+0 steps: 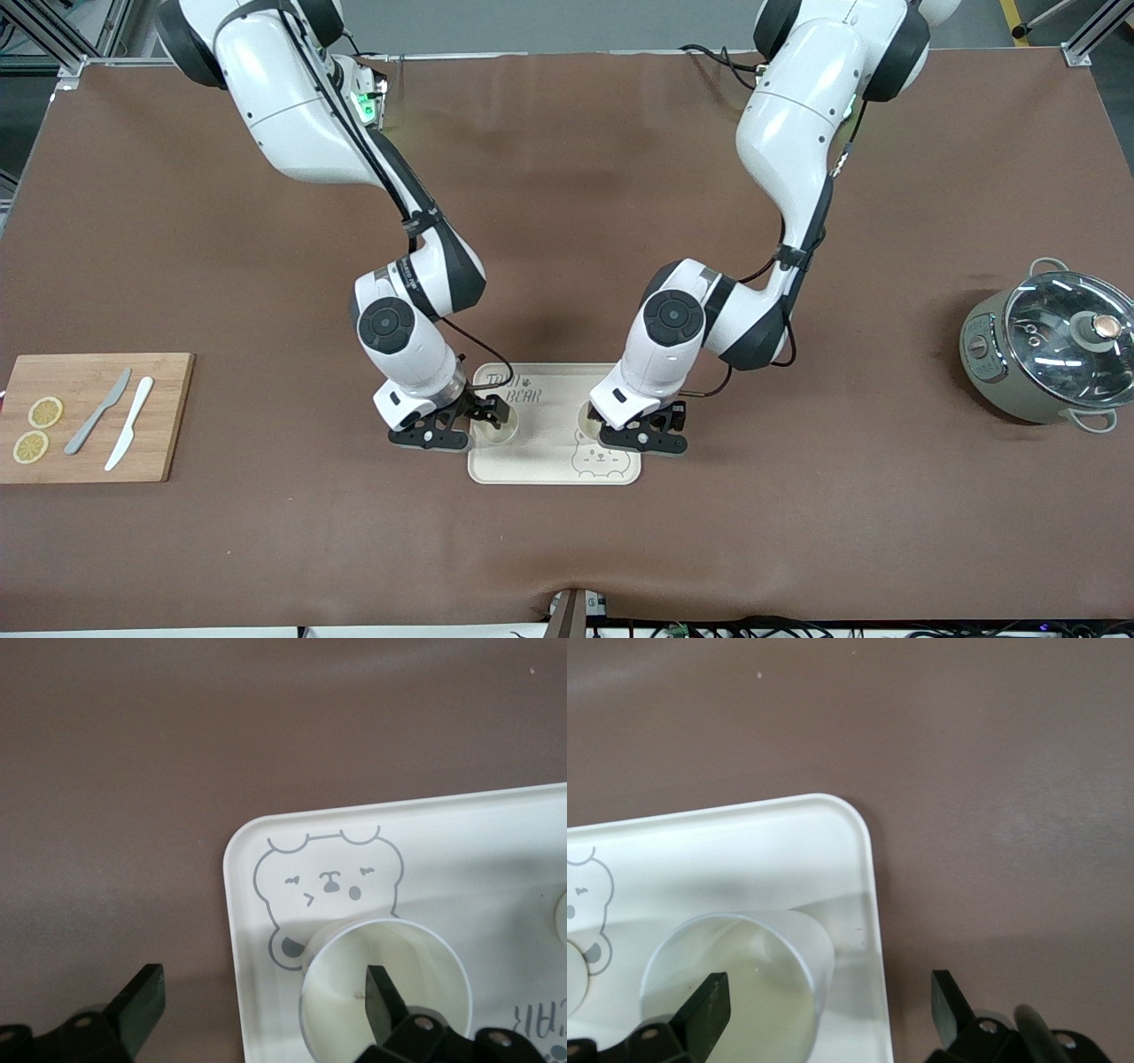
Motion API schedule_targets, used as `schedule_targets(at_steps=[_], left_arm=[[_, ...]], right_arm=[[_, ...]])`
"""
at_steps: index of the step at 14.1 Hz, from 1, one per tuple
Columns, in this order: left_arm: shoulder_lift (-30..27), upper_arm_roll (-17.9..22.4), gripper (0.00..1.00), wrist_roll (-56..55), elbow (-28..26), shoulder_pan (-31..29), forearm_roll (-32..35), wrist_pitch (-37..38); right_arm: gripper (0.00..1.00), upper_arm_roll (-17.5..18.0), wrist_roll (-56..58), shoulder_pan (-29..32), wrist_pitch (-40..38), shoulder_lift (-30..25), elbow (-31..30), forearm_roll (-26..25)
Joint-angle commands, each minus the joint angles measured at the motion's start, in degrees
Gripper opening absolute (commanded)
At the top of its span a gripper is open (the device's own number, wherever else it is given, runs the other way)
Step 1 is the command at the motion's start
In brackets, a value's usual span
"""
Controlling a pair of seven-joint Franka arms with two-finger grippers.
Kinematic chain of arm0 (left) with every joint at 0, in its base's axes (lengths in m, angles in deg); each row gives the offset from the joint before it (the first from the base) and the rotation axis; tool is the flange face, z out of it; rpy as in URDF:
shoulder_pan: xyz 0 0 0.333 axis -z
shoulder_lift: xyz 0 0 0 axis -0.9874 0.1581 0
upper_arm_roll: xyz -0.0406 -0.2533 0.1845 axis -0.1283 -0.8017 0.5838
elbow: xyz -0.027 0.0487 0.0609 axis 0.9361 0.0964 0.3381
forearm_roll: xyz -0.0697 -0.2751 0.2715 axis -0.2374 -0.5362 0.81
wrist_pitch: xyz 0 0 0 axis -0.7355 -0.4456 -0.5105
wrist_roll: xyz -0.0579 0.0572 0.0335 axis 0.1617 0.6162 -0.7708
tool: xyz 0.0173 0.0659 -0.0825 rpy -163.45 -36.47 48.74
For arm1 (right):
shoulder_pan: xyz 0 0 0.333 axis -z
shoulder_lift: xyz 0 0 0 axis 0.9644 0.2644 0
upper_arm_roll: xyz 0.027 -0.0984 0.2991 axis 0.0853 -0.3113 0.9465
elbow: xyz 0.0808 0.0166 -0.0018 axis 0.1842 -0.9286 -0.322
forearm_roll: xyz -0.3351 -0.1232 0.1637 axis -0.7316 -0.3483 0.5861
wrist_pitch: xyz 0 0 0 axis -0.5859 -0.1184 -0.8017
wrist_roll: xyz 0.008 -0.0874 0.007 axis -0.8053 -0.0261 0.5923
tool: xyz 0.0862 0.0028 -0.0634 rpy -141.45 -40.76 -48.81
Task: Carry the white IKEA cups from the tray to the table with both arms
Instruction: 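Lower both grippers into the white cups and close them on the rims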
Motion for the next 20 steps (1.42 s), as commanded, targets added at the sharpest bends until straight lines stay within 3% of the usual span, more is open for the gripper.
schedule_targets(at_steps=[1,6,9,10,11,13,18,20], left_arm=[[1.38,0.51,1.00,-0.53,1.82,0.39,0.65,-0.75],[2.35,0.16,1.00,-0.71,1.82,0.48,0.48,-1.63],[2.44,0.07,1.00,-2.29,1.73,0.57,0.48,-1.81],[2.27,-0.36,0.83,-3.51,1.65,0.57,0.13,-1.72],[2.18,-1.24,0.01,-6.74,1.47,0.13,-2.83,-1.63],[1.82,-1.24,0.00,-7.65,1.29,0.21,-4.53,-1.46],[1.74,-1.07,0.00,-7.65,1.29,0.13,-4.45,-1.46],[1.74,-0.98,0.00,-7.65,1.29,0.13,-4.45,-1.46]], right_arm=[[1.00,-0.68,-2.09,-0.81,-0.14,1.26,2.17,-2.83],[0.41,-0.60,-2.08,-0.90,-0.23,1.17,2.17,-4.15],[0.21,-0.60,-2.17,-1.07,-0.32,1.17,2.17,-4.15],[0.15,-0.60,-2.17,-1.07,-0.23,1.08,2.17,-4.15],[0.10,-0.60,-2.17,-1.07,-0.32,1.08,2.17,-4.15],[0.00,-0.60,-2.17,-1.08,-0.41,0.91,2.17,-4.06],[0.00,-0.42,-4.02,-0.02,-1.64,-1.29,2.35,-2.92],[0.00,-0.42,-3.76,1.12,-5.48,-2.60,2.35,-3.01]])
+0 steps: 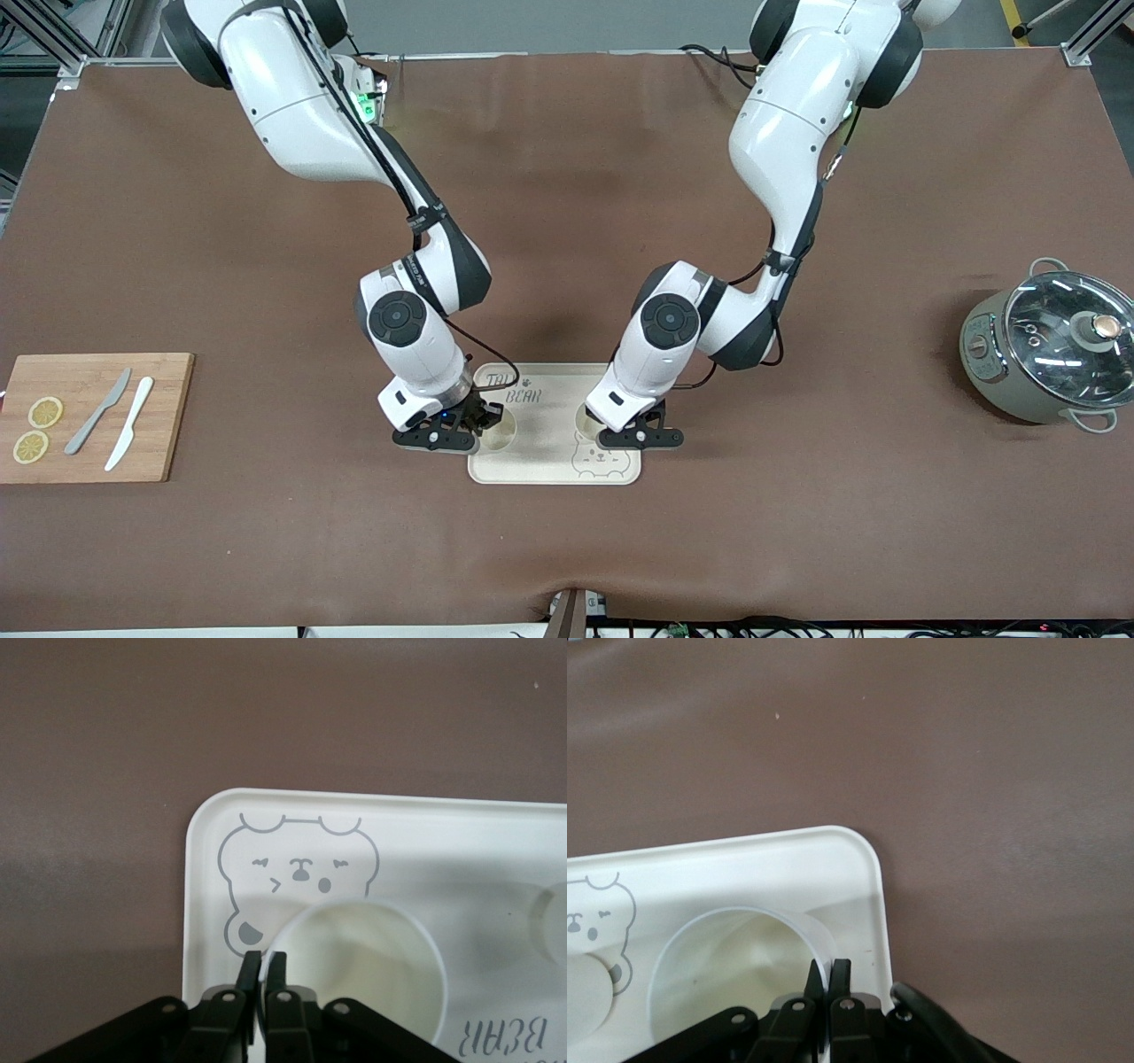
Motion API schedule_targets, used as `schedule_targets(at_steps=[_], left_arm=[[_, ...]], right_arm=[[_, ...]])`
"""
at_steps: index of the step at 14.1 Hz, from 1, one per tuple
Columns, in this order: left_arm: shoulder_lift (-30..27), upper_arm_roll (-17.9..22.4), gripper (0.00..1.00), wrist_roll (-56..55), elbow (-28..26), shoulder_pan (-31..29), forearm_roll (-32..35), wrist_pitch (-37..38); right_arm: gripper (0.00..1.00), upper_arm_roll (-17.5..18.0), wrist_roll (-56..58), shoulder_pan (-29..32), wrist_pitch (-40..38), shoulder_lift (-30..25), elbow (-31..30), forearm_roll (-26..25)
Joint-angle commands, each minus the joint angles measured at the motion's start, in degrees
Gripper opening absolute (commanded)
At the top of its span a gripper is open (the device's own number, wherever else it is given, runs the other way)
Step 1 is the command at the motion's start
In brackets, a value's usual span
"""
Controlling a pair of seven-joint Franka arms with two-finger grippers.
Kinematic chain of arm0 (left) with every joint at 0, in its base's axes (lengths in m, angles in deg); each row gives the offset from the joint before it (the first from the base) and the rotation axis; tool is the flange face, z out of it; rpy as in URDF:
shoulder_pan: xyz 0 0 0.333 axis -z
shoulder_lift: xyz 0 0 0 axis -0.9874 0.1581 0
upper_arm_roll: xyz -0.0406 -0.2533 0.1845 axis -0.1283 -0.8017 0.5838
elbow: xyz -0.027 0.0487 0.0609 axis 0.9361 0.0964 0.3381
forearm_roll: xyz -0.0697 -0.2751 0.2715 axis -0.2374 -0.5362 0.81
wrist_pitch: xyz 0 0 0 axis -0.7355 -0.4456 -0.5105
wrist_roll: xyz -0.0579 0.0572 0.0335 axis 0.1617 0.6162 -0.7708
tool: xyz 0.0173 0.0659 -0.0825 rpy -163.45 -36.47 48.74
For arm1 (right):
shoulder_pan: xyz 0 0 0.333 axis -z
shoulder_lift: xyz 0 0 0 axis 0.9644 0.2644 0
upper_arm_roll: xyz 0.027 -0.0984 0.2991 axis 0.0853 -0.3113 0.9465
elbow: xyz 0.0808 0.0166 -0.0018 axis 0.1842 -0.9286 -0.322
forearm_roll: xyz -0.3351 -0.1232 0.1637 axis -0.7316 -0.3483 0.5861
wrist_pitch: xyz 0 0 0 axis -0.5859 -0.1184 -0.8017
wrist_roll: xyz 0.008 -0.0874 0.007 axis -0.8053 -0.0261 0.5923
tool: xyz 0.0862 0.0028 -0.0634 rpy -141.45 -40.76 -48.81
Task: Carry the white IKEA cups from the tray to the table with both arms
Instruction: 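Carry one cup with the right gripper while the left gripper carries the other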
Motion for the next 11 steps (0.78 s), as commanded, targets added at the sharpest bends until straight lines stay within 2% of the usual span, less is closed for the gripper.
schedule_targets(at_steps=[1,6,9,11], left_arm=[[0.12,0.21,0.00,-0.48,1.05,-0.02,-1.03,0.05],[-3.39,0.21,0.00,-2.07,0.26,-0.72,-1.29,2.23],[-7.87,0.29,0.00,-1.28,-0.44,-2.48,-0.50,9.78],[-12.25,0.29,0.00,0.03,-3.59,-3.70,-0.15,13.48]], right_arm=[[0.00,0.25,-0.51,2.16,-4.86,-2.78,-0.23,-0.47],[0.00,0.52,12.91,7.70,-11.11,-6.47,-0.50,-0.21],[0.00,0.60,21.61,11.74,-13.04,-8.14,-1.29,-0.12],[0.00,0.69,27.76,14.99,-13.49,-8.93,-2.42,-0.03]])
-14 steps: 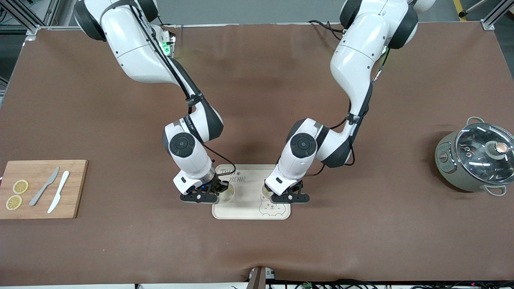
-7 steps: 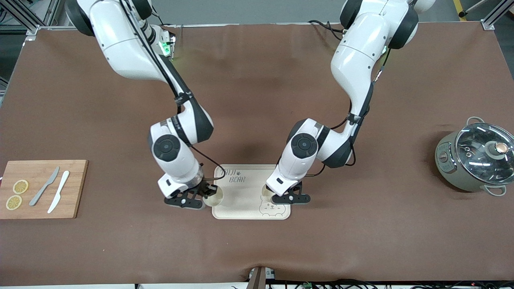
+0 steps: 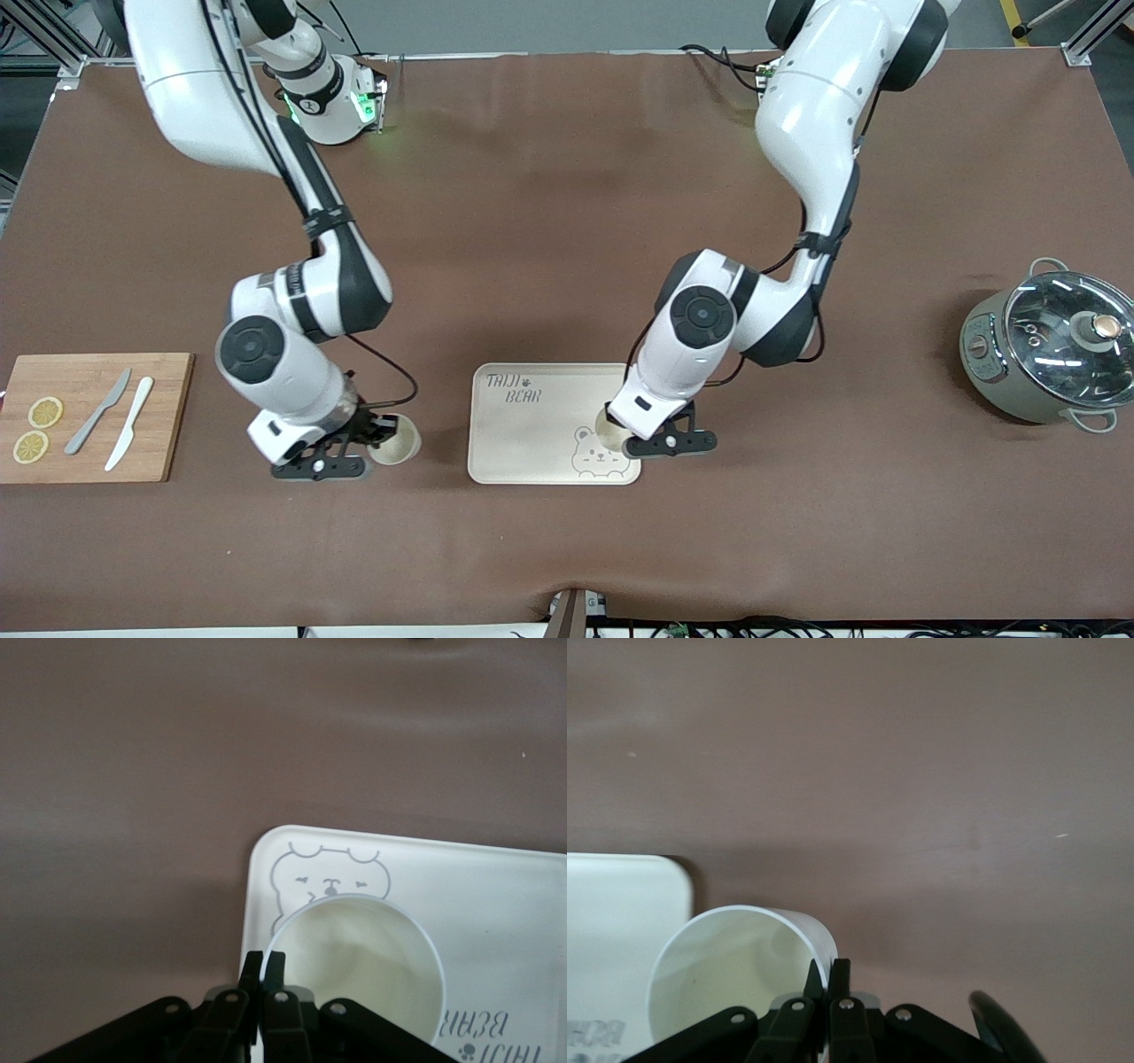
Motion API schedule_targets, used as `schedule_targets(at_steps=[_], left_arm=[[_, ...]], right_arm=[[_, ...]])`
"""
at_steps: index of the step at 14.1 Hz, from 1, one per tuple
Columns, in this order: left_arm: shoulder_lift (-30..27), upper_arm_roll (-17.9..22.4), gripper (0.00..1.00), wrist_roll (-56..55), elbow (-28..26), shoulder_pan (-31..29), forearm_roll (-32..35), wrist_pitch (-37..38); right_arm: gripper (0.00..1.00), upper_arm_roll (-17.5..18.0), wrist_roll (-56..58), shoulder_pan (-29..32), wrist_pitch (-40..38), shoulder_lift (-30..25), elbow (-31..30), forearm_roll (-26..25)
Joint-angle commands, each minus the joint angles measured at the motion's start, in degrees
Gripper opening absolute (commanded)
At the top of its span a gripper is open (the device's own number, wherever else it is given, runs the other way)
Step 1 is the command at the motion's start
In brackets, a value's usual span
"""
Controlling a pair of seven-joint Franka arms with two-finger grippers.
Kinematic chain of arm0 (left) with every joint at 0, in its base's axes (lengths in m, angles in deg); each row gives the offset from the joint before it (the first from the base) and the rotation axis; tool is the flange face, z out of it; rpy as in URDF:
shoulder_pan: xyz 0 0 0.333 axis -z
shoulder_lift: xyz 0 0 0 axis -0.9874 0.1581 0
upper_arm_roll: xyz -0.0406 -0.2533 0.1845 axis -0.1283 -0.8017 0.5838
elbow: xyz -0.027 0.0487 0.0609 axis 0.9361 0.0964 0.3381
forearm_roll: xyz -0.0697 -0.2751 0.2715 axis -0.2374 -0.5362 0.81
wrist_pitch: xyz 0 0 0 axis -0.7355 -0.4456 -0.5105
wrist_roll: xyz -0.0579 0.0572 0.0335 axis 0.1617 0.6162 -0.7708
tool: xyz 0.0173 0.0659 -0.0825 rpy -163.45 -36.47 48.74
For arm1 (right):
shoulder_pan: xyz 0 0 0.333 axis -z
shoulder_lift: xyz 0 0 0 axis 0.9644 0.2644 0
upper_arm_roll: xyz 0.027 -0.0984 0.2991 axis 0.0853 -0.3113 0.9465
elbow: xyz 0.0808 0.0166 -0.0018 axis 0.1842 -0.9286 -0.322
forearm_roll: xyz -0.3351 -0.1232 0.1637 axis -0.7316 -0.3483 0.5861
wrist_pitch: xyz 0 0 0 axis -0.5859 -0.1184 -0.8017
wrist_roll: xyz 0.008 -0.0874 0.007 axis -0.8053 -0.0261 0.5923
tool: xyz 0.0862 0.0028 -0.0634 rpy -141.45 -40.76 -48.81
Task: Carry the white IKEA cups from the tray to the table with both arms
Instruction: 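Carry one cup with the right gripper while the left gripper carries the other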
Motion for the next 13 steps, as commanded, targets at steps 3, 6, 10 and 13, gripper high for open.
schedule_targets(at_steps=[3,6,10,13], left_arm=[[-18.12,0.00,0.00,7.57,-19.55,-3.23,0.93,3.47],[-28.50,-0.26,0.00,15.74,-31.35,-7.10,0.93,3.38],[-40.46,-0.52,0.00,24.71,-48.39,-12.02,0.84,-4.60],[-44.96,-0.52,0.00,29.28,-55.80,-14.39,0.84,-6.90]], right_arm=[[0.00,1.10,14.61,7.82,-0.41,-3.17,-4.81,3.11],[0.00,1.10,21.74,11.69,0.29,-3.08,-6.21,5.93],[0.00,1.02,26.06,15.12,1.25,-2.99,-7.53,5.94],[0.00,1.02,29.73,16.79,7.29,-3.08,-12.26,5.94]])
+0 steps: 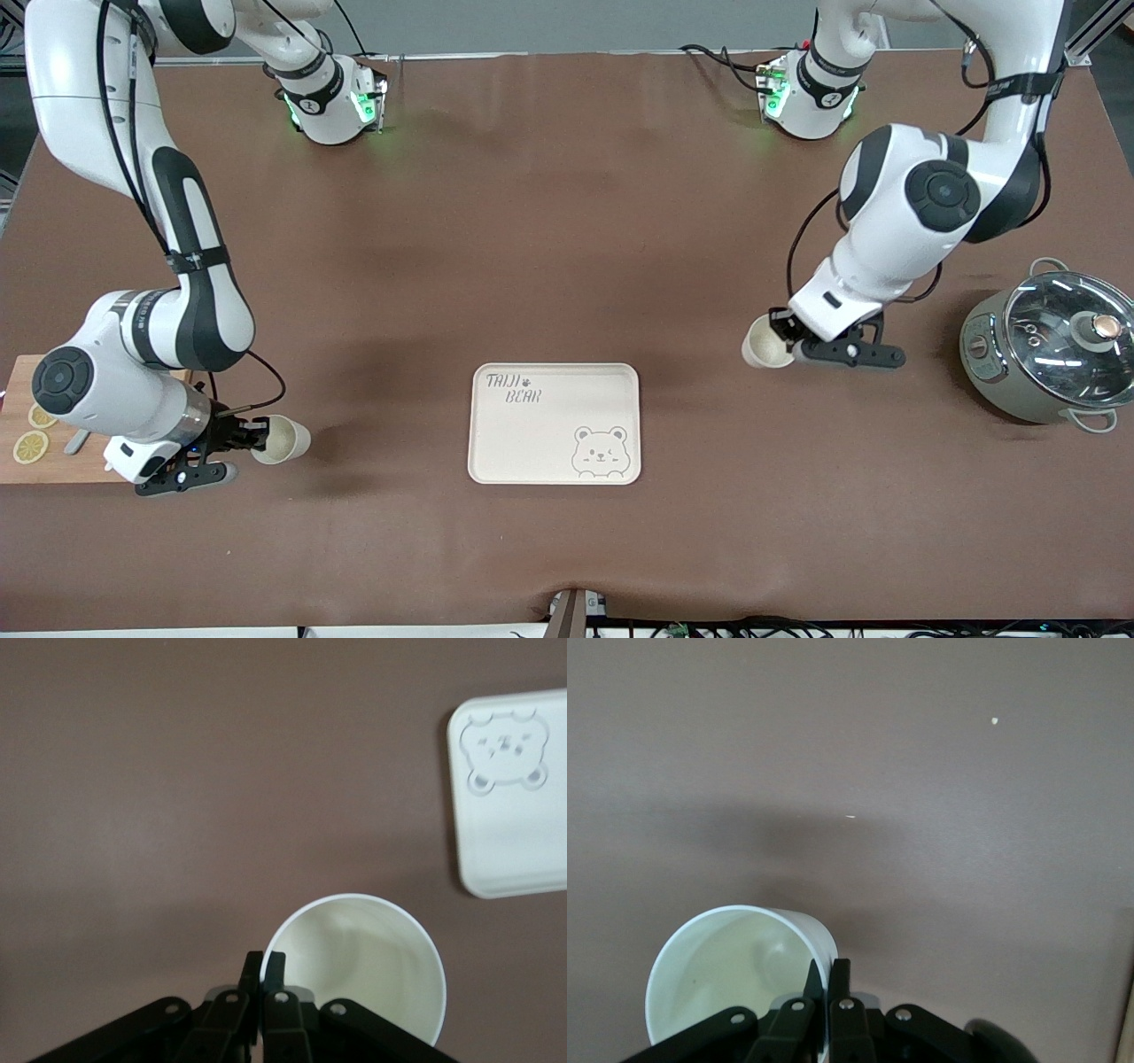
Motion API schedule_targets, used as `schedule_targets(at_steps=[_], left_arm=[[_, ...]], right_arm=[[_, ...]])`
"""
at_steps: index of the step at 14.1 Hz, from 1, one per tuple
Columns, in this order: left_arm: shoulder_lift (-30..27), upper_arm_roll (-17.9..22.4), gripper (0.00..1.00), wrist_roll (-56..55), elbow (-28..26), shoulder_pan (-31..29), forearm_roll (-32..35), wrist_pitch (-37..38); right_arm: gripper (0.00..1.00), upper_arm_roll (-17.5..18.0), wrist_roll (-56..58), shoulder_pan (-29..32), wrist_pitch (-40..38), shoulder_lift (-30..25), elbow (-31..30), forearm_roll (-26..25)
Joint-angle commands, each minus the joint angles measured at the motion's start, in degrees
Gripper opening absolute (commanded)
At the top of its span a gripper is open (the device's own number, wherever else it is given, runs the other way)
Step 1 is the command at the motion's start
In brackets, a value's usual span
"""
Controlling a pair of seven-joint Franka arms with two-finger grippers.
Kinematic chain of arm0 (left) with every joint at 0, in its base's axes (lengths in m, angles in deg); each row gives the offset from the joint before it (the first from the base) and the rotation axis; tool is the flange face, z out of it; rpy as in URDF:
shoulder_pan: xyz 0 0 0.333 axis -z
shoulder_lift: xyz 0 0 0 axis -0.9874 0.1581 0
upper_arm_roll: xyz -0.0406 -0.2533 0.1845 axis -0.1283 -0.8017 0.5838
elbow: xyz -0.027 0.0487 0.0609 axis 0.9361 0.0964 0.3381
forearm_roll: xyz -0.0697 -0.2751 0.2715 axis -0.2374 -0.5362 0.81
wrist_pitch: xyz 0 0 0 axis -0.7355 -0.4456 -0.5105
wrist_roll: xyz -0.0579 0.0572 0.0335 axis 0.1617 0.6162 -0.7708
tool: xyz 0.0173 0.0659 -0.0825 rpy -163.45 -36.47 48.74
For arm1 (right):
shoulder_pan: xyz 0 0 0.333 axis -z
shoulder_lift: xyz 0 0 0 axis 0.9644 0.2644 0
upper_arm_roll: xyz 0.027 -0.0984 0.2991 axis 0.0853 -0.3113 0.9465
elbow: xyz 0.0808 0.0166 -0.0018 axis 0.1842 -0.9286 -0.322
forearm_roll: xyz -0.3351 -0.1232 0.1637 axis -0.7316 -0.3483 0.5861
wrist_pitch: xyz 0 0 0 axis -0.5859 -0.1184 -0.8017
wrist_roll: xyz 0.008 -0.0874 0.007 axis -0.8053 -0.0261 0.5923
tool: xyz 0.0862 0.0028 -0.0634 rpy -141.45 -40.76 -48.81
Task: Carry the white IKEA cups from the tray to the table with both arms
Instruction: 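Carry one cup with the right gripper while the left gripper carries the other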
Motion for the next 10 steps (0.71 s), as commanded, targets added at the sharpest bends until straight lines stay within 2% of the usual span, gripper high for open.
schedule_targets(at_steps=[1,3,5,9,10], left_arm=[[-5.72,-0.71,0.00,3.92,-8.47,-2.17,0.70,-2.96],[-7.48,-0.71,0.00,6.38,-12.41,-4.01,0.70,-5.75],[-8.36,-0.80,0.00,10.41,-16.55,-6.03,0.53,-9.97],[-6.53,-0.80,0.00,17.98,-20.52,-11.13,0.00,-17.89],[-5.74,-0.80,0.00,19.56,-20.61,-12.19,0.00,-18.77]], right_arm=[[0.00,0.98,6.53,2.95,7.51,-2.12,-7.39,0.79],[0.00,1.06,9.10,4.37,11.13,-1.95,-9.60,0.88],[0.00,1.06,9.20,4.63,11.32,-1.86,-9.87,0.97],[0.00,1.06,9.02,4.72,11.23,-1.69,-10.22,2.64],[0.20,1.06,9.02,4.72,11.23,-1.60,-10.22,2.99]])
